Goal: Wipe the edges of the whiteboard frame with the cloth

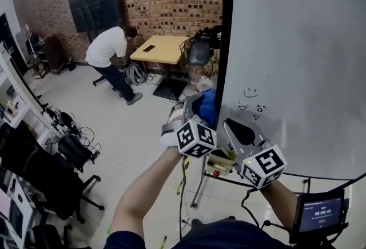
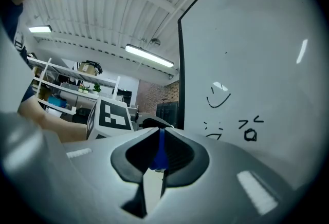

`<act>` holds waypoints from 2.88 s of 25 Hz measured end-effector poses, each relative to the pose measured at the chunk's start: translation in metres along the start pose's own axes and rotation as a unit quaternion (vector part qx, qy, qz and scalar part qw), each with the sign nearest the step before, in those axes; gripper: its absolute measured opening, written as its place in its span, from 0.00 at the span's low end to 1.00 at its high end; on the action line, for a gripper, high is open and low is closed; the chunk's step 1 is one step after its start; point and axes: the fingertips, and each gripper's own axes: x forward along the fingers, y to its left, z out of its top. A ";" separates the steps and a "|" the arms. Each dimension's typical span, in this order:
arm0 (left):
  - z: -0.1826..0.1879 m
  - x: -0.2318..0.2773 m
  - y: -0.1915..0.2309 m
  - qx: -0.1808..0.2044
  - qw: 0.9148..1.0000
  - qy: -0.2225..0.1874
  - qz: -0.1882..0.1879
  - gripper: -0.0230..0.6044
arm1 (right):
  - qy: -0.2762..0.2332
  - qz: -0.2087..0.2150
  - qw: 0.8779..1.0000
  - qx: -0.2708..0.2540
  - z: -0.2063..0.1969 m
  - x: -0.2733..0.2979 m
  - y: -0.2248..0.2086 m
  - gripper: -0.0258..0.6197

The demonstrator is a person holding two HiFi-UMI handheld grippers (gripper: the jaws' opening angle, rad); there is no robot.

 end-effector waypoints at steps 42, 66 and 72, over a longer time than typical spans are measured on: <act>0.125 -0.022 0.146 0.063 0.991 -0.076 0.089 0.20 | -0.114 -0.010 0.984 -0.136 0.160 0.010 -0.024 0.08; 0.183 -0.025 0.199 0.064 0.984 -0.125 0.109 0.20 | -0.147 -0.008 0.971 -0.190 0.224 0.015 -0.032 0.08; 0.155 -0.024 0.220 0.087 0.983 -0.110 0.120 0.20 | -0.167 0.008 0.965 -0.200 0.211 0.041 -0.025 0.08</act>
